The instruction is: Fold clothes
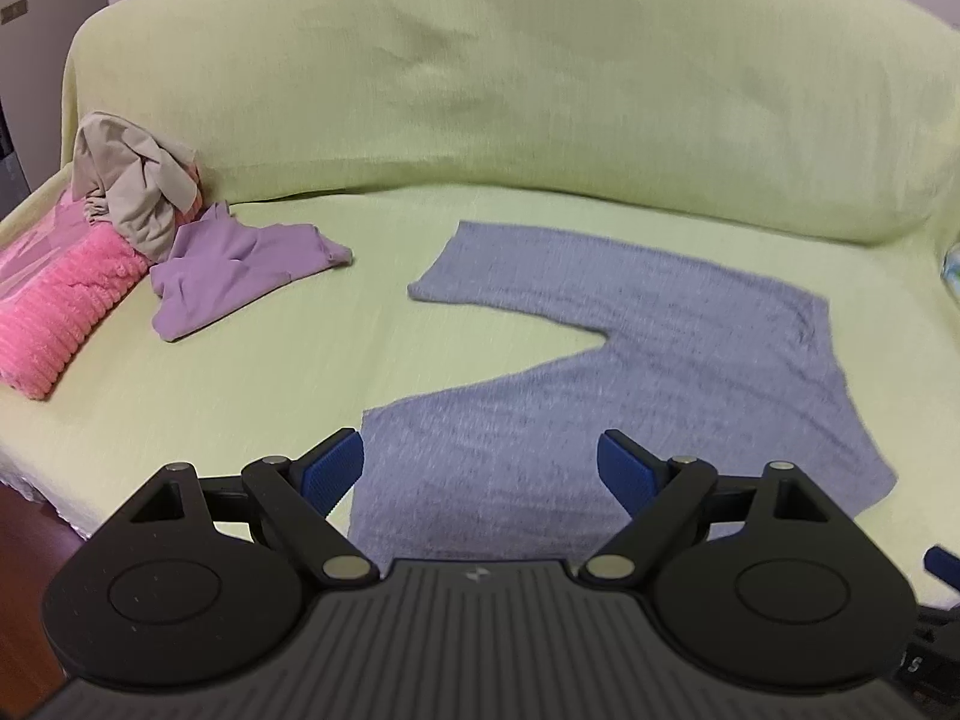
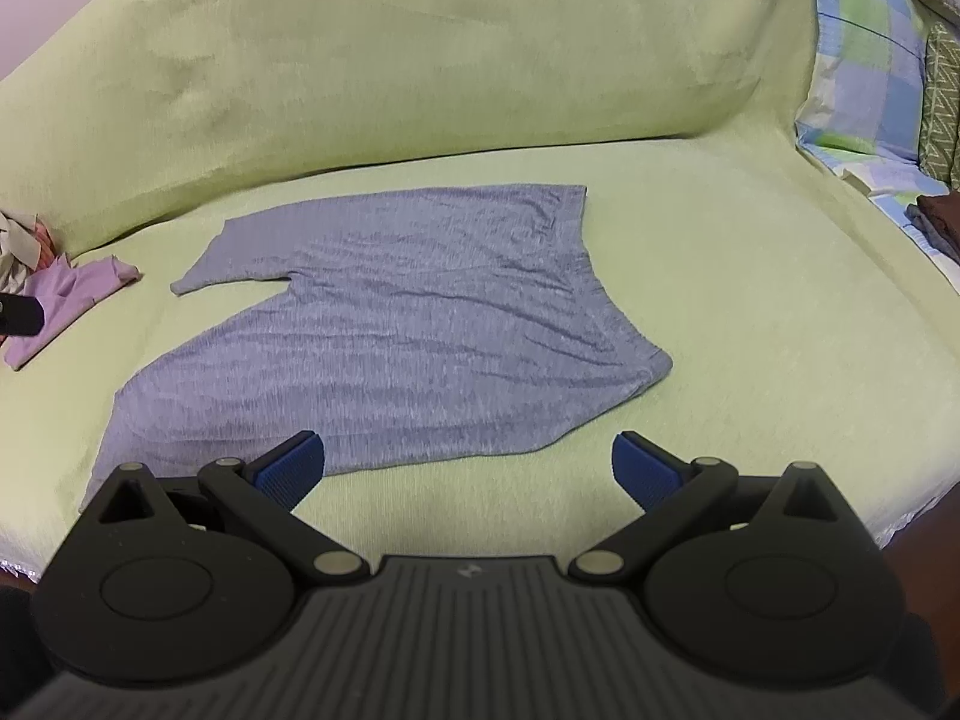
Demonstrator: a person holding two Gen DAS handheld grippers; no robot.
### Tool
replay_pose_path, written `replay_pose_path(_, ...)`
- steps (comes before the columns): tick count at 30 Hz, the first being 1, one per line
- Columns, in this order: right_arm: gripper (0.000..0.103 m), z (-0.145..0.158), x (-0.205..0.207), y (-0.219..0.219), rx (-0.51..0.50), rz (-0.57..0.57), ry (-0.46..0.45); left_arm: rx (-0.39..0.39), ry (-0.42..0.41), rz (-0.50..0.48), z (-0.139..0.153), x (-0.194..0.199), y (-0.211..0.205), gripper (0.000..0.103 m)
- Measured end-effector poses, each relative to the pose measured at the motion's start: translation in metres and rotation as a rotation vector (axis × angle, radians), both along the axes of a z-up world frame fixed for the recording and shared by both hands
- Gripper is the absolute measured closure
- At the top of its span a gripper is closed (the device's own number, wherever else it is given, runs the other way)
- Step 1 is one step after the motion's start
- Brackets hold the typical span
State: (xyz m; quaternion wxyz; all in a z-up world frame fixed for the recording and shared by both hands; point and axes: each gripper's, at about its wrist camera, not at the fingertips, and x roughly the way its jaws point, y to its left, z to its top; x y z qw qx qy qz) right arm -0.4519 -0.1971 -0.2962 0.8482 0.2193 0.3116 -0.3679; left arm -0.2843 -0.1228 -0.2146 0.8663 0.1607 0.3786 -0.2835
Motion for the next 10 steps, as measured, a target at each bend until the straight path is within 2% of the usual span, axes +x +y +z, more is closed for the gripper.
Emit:
replay_pose_path(4,0.002,-0.002,0.004,0.0,0.013,0.007,0.005,0.047,-0.028,0.019,-0.004,-0.005,-0.006,0.016)
replay_pose_path(10,0.002,-0.004,0.007,0.002,0.016,0.015,0.01,0.045,-0.04,-0.012,-0.003,-0.011,-0.012,0.016)
